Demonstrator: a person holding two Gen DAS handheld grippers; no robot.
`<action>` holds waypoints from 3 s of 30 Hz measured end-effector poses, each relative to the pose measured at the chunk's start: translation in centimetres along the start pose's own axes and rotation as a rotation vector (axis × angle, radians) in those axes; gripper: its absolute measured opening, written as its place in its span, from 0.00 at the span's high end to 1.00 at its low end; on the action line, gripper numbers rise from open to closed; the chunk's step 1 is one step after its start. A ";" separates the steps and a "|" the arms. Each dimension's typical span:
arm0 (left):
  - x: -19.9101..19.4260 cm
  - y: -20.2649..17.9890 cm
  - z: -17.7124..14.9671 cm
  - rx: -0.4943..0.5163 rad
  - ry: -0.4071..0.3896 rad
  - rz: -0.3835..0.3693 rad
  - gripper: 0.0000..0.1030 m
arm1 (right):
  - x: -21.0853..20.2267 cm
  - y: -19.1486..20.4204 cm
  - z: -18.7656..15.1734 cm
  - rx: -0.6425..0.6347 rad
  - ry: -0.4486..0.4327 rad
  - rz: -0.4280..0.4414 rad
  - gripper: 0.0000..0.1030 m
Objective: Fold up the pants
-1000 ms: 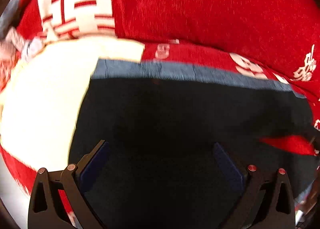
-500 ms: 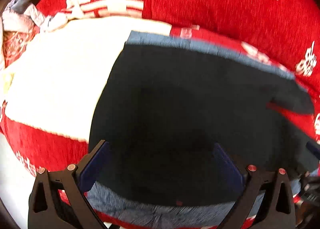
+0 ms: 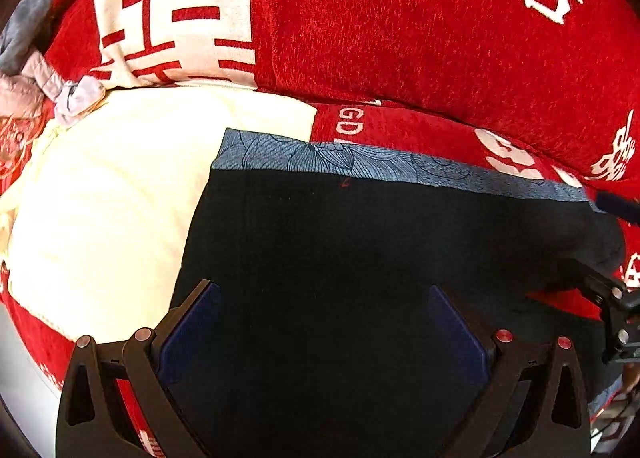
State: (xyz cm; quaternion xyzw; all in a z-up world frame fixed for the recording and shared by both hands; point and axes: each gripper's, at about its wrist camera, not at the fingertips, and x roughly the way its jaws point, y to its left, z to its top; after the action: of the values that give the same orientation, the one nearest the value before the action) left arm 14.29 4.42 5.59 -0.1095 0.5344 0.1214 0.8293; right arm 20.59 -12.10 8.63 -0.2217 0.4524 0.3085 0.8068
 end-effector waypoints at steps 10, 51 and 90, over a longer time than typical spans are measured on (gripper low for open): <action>1.9 0.6 0.6 0.015 0.031 0.026 0.00 | 8.2 0.7 2.5 -0.198 0.131 0.067 0.00; 6.4 1.9 8.5 -0.381 0.252 -0.211 0.06 | 3.4 7.3 -1.7 -0.452 -0.171 -0.049 0.93; -8.3 6.1 -5.7 -0.235 0.037 -0.416 0.82 | -5.3 12.2 -9.1 -0.369 -0.142 -0.145 0.84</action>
State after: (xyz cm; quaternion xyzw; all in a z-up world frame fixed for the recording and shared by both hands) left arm 4.16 7.68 10.51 -0.3150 0.4977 0.0073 0.8081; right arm 4.52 -10.78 7.79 -0.3754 0.3132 0.3420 0.8025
